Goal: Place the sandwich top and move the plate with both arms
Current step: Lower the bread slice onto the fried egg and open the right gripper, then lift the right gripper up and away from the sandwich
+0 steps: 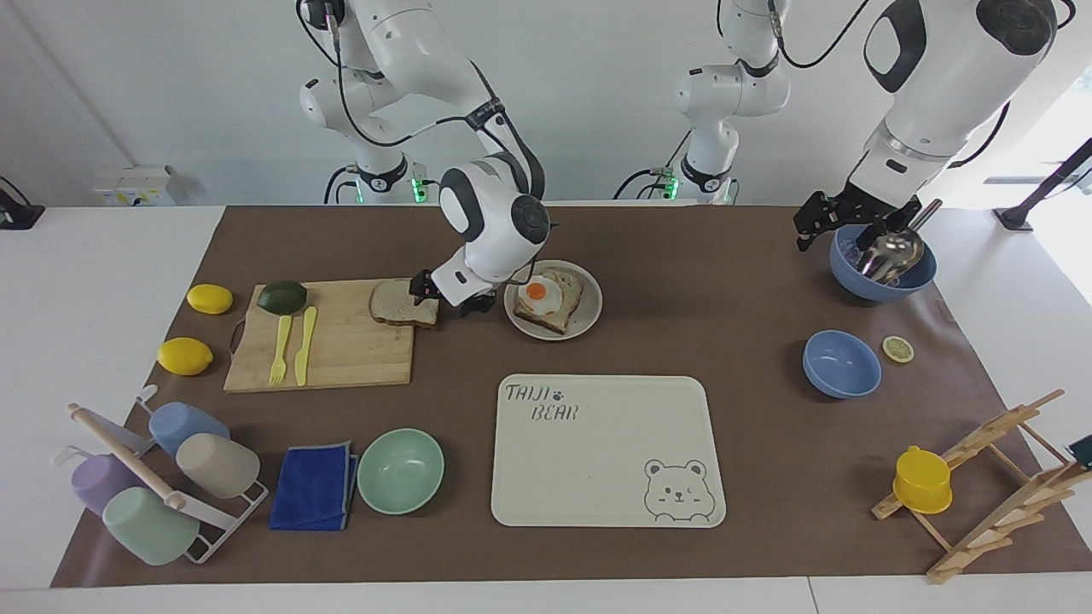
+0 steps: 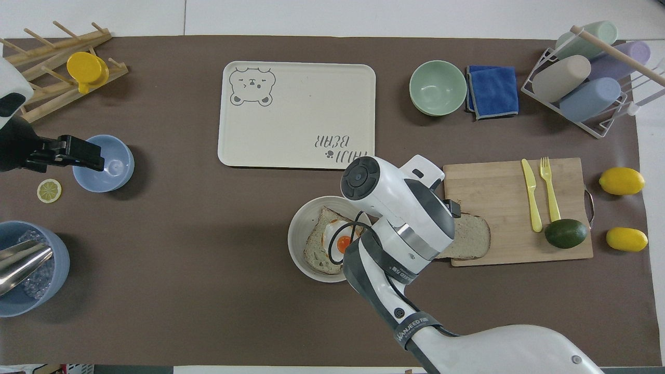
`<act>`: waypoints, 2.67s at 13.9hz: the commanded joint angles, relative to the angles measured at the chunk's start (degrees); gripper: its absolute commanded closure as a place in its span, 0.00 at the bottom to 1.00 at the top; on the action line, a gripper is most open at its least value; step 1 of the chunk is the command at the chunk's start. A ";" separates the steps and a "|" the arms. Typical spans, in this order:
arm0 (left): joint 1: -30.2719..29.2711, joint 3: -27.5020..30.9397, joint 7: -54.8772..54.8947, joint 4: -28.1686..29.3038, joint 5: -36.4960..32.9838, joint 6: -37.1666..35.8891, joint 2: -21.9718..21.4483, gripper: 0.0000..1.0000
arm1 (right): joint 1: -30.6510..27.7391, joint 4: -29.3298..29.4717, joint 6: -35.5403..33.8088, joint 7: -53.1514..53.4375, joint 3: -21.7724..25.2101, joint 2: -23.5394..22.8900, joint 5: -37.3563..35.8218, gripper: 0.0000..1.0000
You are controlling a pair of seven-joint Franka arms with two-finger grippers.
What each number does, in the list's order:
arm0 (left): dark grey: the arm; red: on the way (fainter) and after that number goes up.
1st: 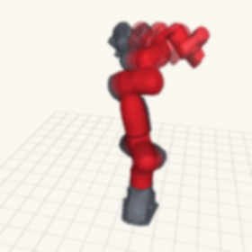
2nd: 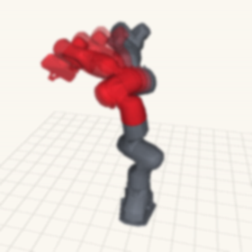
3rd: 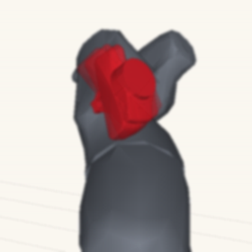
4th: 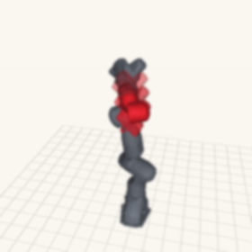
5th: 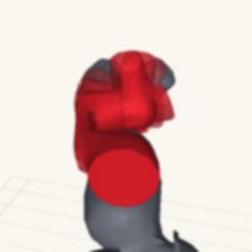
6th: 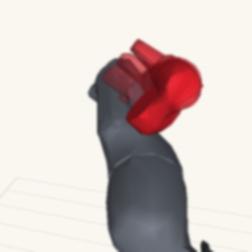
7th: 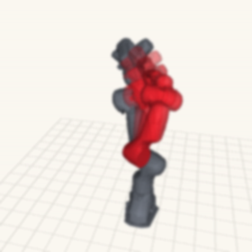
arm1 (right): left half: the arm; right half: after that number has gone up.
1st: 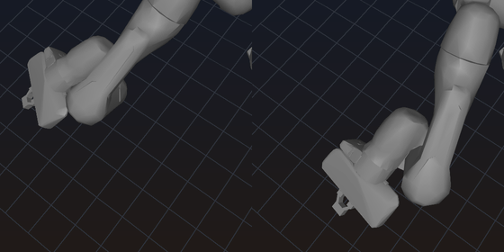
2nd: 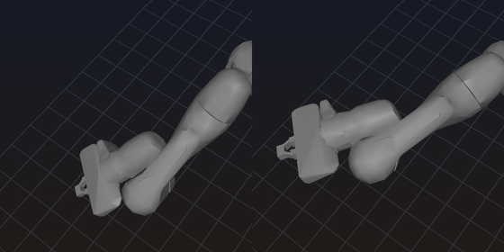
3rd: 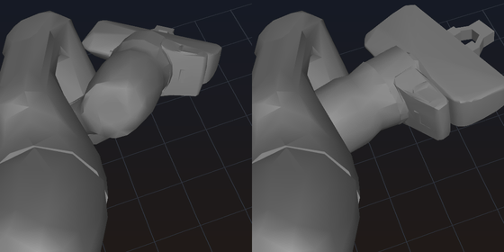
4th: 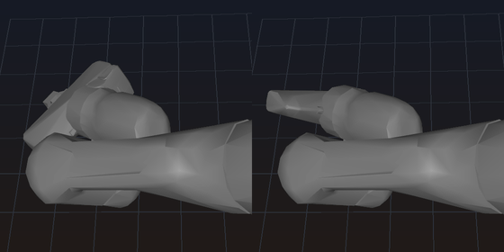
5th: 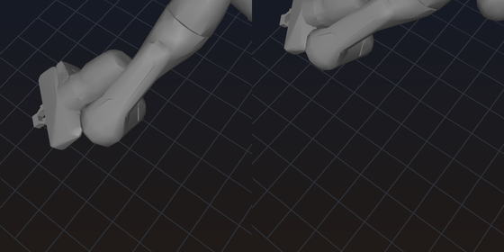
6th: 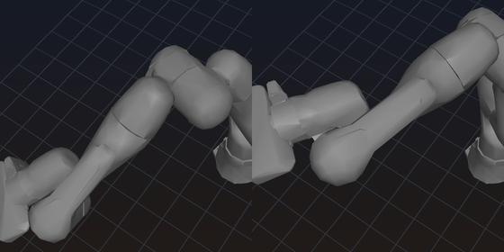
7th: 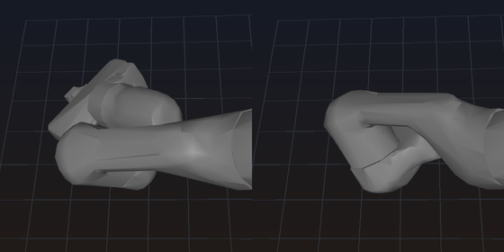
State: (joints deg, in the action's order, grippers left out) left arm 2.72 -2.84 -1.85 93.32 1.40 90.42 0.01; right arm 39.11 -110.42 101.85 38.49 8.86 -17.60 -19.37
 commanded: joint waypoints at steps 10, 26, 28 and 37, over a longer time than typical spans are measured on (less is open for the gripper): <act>-0.09 -0.76 0.00 0.20 -0.87 -0.50 -0.28 0.00 | -0.88 -9.73 4.59 1.67 -0.24 3.45 -4.36 0.00; -0.61 -0.76 -0.08 1.43 -0.70 0.11 -0.80 0.00 | 1.14 -4.30 -2.86 -3.33 -0.94 3.11 -7.62 1.00; -0.61 -0.76 -0.17 1.43 -0.70 0.29 -0.80 0.00 | 1.32 0.44 -6.29 -3.43 -2.60 2.23 -6.92 1.00; -0.70 -0.67 -0.26 5.46 -0.43 4.32 -2.21 0.00 | 4.75 20.07 -2.72 1.76 -12.19 -5.69 2.67 1.00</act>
State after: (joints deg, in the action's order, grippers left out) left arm 2.63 -3.28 -1.93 95.14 1.40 92.05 -0.08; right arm 43.40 -90.25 97.36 38.71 -3.14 -21.93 -17.78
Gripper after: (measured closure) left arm 0.000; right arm 0.930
